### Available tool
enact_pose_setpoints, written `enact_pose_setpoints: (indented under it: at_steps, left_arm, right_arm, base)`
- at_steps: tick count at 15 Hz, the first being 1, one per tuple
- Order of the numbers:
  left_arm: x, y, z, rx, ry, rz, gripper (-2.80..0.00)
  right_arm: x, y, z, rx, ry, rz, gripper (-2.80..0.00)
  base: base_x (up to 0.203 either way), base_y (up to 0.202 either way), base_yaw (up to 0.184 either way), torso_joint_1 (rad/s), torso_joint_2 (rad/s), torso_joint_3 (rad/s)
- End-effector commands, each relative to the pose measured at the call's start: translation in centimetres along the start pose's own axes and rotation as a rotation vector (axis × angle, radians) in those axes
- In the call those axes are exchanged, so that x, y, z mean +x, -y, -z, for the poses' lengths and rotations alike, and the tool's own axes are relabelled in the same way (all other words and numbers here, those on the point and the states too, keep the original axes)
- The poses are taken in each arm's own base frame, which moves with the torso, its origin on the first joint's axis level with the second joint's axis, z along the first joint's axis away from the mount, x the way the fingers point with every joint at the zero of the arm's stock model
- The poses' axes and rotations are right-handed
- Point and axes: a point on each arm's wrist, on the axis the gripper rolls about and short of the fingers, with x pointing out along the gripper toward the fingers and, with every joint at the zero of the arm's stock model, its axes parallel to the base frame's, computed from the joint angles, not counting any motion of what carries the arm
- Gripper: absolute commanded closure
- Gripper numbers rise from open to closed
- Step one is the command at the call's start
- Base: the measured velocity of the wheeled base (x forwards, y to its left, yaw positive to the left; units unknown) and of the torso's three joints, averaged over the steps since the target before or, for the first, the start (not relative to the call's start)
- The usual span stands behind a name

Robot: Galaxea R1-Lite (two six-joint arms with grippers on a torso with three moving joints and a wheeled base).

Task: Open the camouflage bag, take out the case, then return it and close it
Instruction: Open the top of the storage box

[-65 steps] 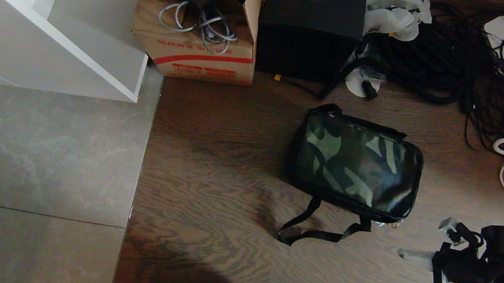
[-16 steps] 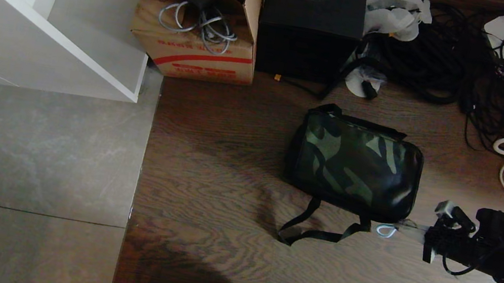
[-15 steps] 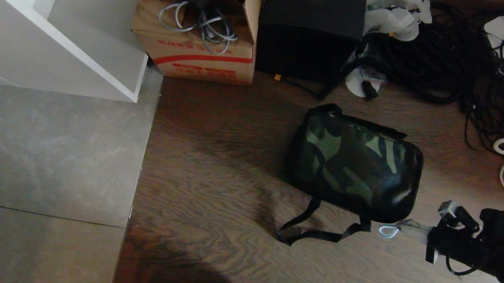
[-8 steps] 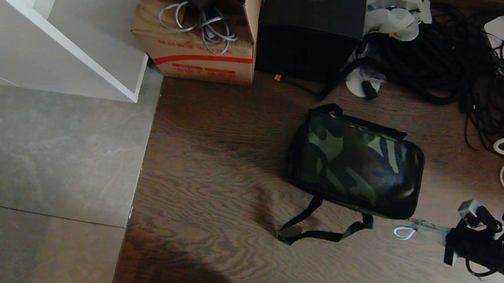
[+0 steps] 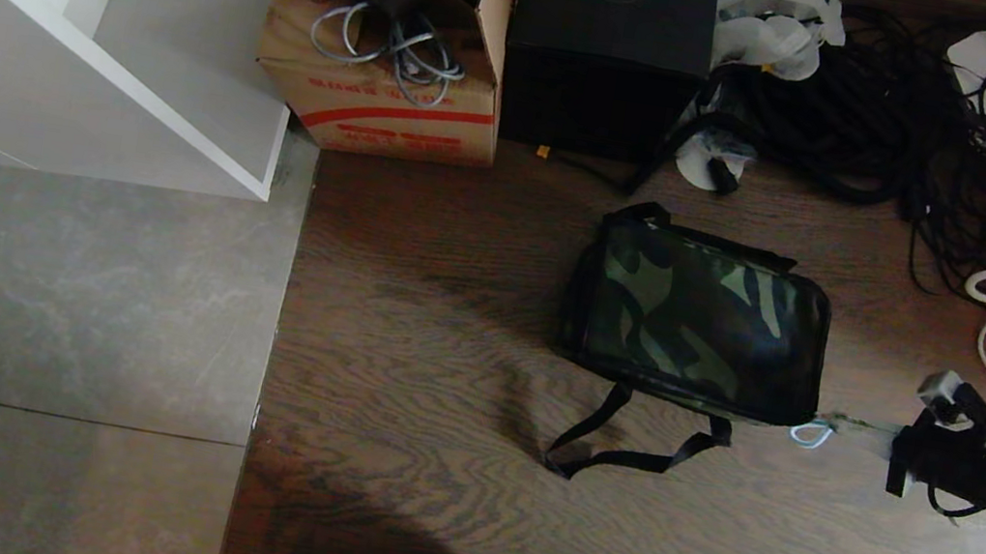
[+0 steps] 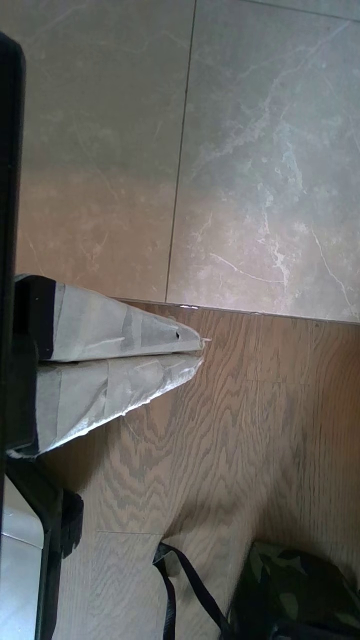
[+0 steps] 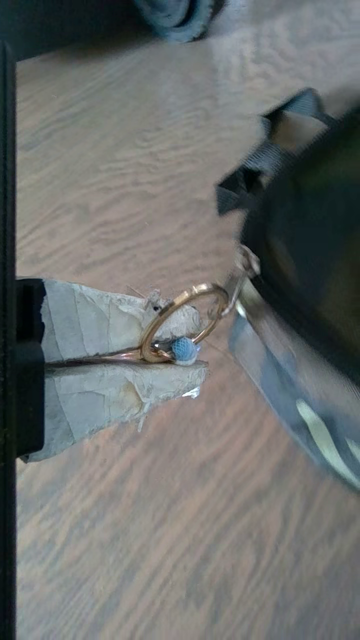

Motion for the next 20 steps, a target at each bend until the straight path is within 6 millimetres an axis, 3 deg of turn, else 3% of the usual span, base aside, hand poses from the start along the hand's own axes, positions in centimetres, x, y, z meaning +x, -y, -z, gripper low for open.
enact_pose_setpoints:
  at_steps: [1,7,15,20]
  left_arm:
    - [0.1,0.0,0.3,0.000,-0.009,-0.001,0.00]
    - [0.1,0.0,0.3,0.000,-0.008,-0.001,0.00]
    - [0.1,0.0,0.3,0.000,-0.008,-0.001,0.00]
    - [0.1,0.0,0.3,0.000,-0.008,-0.001,0.00]
  right_arm:
    - [0.2,1.0,-0.6,0.042,0.024,0.010,0.00]
    - [1.4,2.6,-3.5,0.381,0.078,0.008,0.00]
    - [2.3,5.8,-6.1,0.492,0.155,0.025,0.00]
    - [3.3,7.6,-7.9,0.473,0.205,0.079,0.00]
  base:
    - [0.000,0.000,0.000,0.000,0.00,0.000]
    - [0.000,0.000,0.000,0.000,0.00,0.000]
    - [0.000,0.000,0.000,0.000,0.00,0.000]
    - [0.000,0.000,0.000,0.000,0.00,0.000]
